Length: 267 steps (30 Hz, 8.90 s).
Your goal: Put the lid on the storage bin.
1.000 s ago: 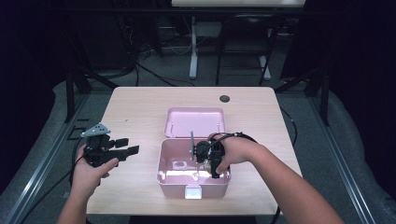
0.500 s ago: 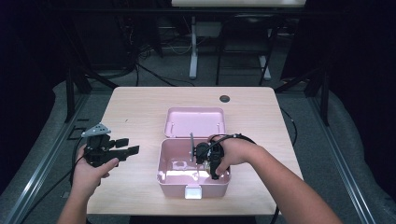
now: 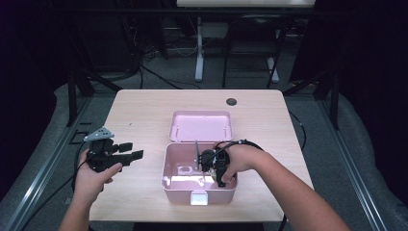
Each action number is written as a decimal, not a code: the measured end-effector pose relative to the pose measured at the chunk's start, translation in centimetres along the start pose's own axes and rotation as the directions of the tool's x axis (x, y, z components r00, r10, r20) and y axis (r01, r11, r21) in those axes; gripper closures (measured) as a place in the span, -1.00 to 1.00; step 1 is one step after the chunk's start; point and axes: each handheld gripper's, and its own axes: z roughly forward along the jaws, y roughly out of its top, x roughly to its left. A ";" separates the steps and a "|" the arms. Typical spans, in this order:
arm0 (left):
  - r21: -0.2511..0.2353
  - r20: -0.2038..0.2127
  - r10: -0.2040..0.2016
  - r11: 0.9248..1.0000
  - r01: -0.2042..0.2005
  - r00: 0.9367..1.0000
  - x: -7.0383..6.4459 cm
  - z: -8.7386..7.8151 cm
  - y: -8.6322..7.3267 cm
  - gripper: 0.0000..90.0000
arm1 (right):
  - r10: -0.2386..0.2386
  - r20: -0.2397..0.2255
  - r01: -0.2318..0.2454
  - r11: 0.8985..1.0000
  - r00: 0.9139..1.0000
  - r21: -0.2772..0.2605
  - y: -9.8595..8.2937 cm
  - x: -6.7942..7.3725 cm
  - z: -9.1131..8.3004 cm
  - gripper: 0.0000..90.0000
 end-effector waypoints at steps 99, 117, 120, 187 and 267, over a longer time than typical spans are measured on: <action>0.010 -0.002 -0.003 1.000 0.003 1.000 0.0 0.3 -0.1 -0.13 | 0.030 -0.020 -0.032 0.996 0.999 -0.085 -0.3 -0.4 0.8 -0.56; -0.002 -0.012 0.023 1.000 -0.023 1.000 -0.4 0.4 -0.1 -0.06 | 0.080 0.032 -0.073 0.983 0.996 -0.168 -0.7 0.2 -3.4 -0.48; -0.004 -0.011 0.022 1.000 -0.022 1.000 -0.5 0.3 0.0 -0.04 | 0.093 0.030 -0.087 0.982 0.995 -0.169 -1.0 0.1 -3.5 -0.46; 0.038 0.067 0.161 0.986 -0.164 0.985 -4.1 2.8 -0.2 0.16 | 0.364 0.048 -0.300 0.828 0.930 -0.474 -6.4 -0.4 -5.3 -0.10; 0.069 0.120 0.195 0.976 -0.205 0.973 -5.5 5.0 -1.1 0.64 | 0.693 -0.040 -0.532 0.512 0.719 -0.675 -10.1 -4.3 -5.2 0.31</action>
